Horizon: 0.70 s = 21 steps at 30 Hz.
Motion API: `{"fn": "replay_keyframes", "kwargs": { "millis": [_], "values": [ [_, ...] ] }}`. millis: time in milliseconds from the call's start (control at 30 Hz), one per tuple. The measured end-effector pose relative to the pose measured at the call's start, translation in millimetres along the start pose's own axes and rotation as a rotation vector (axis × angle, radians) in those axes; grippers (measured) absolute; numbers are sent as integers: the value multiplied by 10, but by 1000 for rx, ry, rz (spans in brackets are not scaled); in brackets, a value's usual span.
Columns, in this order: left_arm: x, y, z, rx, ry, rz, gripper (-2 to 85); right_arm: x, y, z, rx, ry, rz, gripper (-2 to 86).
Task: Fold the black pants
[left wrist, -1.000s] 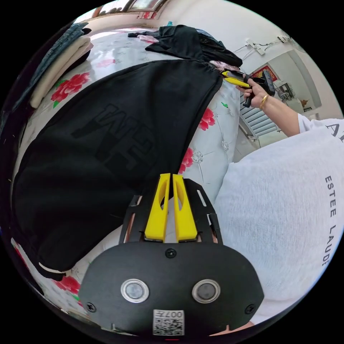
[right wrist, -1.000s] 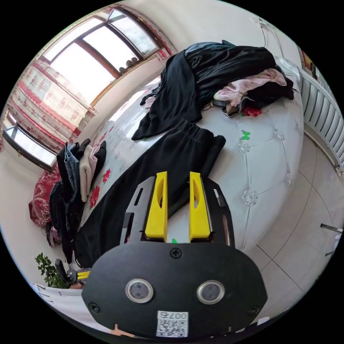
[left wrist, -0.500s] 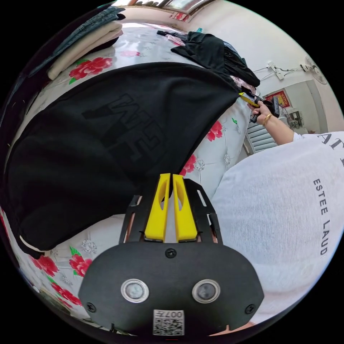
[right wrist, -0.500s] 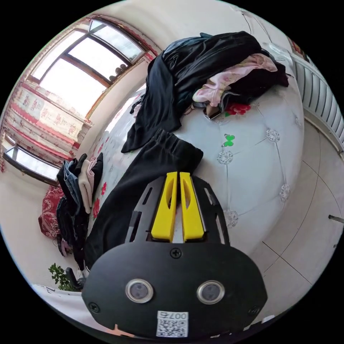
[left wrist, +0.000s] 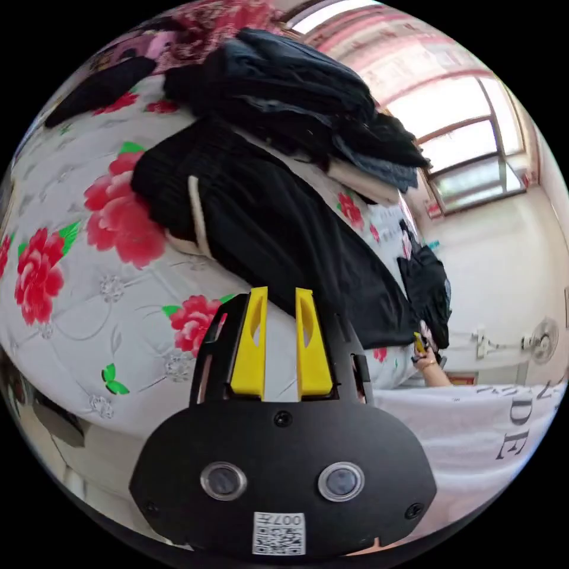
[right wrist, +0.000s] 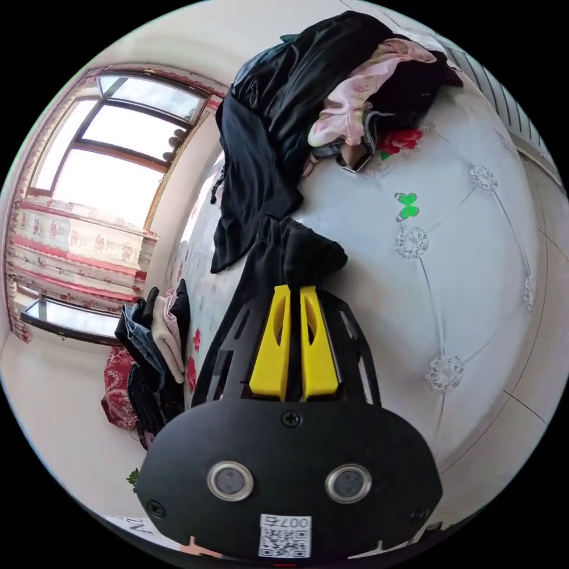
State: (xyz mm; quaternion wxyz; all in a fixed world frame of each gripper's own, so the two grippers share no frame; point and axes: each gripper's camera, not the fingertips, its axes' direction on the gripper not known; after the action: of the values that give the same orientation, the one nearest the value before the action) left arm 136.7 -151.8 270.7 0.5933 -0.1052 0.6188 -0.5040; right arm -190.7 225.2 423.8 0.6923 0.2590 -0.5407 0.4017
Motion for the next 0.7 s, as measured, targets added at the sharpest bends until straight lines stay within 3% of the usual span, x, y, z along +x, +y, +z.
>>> {"fn": "replay_keyframes", "kwargs": {
  "millis": [67, 167, 333, 400, 433, 500, 600, 700],
  "values": [
    [-438, 35, -231, 97, 25, -164, 91, -443, -21, -7, 14, -59, -122, 9],
    [-899, 32, -470, 209, 35, -269, 128, -1538, 237, -17, -31, -111, -492, 5],
    [-1442, -239, -370, 234, 158, -332, 198, -3048, 1585, 93, -160, -184, -1139, 13],
    [-1635, -330, -255, 222, 146, -386, 152, -3330, 2368, 408, -287, -211, -1312, 25],
    [-1670, -334, -254, 243, 131, -397, 143, -3356, 2546, 528, -352, -220, -1329, 27],
    [-1831, -330, -222, 267, 178, -460, 101, -3359, 3139, 997, -709, -237, -1345, 37],
    [-1963, -287, -216, 273, 223, -463, 67, -3227, 3431, 1116, -818, -253, -1315, 50],
    [-1902, -253, -321, 328, 292, -378, 53, -3152, 3283, 1064, -781, -175, -1333, 62]
  ]
}}
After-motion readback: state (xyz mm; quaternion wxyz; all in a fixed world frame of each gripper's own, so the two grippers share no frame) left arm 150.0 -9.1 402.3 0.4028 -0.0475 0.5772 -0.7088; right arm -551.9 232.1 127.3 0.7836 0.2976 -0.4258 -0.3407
